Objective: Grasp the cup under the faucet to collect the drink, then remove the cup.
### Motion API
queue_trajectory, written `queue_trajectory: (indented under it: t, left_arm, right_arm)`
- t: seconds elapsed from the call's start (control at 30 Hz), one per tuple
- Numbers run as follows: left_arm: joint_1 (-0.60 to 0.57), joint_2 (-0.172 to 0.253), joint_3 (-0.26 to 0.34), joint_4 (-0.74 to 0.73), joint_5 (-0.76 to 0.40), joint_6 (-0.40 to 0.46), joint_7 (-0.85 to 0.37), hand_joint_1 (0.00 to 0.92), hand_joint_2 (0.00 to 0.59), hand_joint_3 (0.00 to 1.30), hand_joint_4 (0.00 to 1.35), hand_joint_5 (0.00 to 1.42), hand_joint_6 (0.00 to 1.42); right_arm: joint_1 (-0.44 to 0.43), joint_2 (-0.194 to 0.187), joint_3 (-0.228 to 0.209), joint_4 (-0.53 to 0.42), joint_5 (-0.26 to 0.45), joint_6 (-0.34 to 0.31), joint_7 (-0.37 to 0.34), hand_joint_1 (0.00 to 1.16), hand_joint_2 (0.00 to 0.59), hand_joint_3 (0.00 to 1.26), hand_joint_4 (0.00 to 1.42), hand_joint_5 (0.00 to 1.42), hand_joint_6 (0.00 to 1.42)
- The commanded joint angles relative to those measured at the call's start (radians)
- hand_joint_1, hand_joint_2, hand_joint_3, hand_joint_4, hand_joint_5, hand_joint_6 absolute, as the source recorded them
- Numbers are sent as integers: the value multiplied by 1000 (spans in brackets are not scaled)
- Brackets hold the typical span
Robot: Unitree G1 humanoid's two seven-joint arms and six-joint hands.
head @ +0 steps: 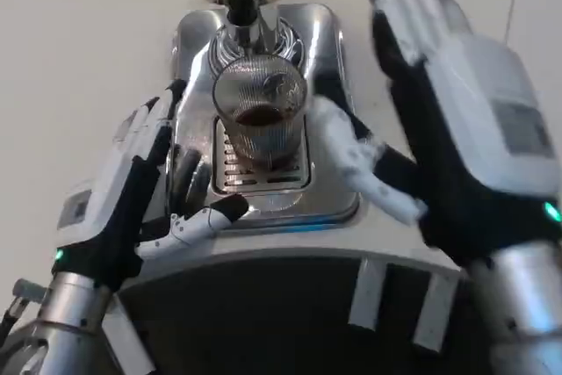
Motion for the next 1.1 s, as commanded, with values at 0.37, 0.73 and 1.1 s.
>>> queue_trajectory:
  t: [0.37, 0.73, 1.1]
  left_arm:
    - [-54, 2, -42, 90, 5, -24, 17, 103, 26, 0, 0, 0, 0]
    - [-110, -8, -67, 164, -30, -78, -14, 195, 33, 0, 0, 0, 0]
    - [-155, -85, -51, 248, -91, -123, 28, 291, 29, 0, 0, 54, 59]
  right_arm:
    - [518, -75, -225, -84, -6, -216, -146, 383, 509, 0, 0, 0, 0]
    - [530, -108, -291, 86, 54, -305, -181, 382, 499, 0, 0, 0, 0]
    - [592, -107, -283, 47, 58, -314, -113, 328, 446, 0, 0, 0, 0]
